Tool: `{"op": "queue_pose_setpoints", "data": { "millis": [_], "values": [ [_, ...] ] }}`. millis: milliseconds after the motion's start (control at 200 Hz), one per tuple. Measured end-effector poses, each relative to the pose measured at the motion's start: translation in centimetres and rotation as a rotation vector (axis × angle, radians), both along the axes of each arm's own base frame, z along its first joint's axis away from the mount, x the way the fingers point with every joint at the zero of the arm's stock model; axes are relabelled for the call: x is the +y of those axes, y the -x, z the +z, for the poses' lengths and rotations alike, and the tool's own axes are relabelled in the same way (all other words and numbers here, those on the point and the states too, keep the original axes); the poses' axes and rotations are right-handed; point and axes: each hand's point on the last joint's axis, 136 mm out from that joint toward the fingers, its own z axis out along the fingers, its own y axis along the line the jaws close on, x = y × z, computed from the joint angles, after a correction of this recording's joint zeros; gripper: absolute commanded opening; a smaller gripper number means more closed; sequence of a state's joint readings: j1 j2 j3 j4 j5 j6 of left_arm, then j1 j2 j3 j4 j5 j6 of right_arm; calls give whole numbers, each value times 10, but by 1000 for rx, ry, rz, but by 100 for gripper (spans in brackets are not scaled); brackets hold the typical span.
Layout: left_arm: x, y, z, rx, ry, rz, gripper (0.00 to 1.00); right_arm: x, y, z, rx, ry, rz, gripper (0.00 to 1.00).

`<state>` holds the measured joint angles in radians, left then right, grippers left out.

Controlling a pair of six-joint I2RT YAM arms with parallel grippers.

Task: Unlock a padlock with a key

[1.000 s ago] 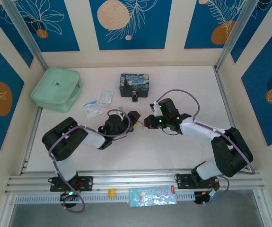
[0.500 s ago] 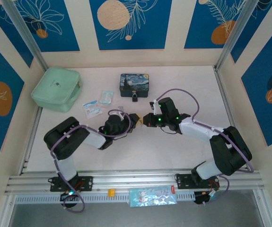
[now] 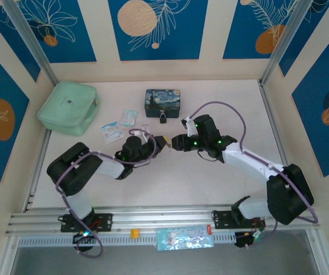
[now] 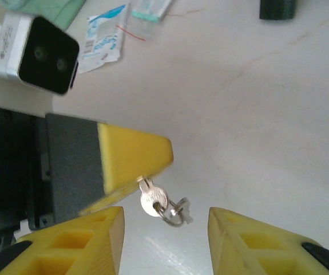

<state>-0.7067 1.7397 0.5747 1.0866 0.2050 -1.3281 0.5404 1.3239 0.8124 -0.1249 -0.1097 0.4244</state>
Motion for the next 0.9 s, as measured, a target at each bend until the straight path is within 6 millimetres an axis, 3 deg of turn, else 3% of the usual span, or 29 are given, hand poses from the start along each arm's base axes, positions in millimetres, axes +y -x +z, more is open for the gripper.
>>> {"op": "queue_pose_setpoints", "data": {
  "millis": [160, 450, 900],
  "values": [
    [4, -5, 21, -109, 20, -69, 0, -2, 3, 17, -14, -96, 27, 43],
    [-11, 0, 57, -255, 54, -187, 0, -5, -2, 64, -87, -321, 38, 42],
    [-12, 4, 74, -300, 94, -200, 0, 11, 0, 53, -10, -428, 97, 36]
  ]
}}
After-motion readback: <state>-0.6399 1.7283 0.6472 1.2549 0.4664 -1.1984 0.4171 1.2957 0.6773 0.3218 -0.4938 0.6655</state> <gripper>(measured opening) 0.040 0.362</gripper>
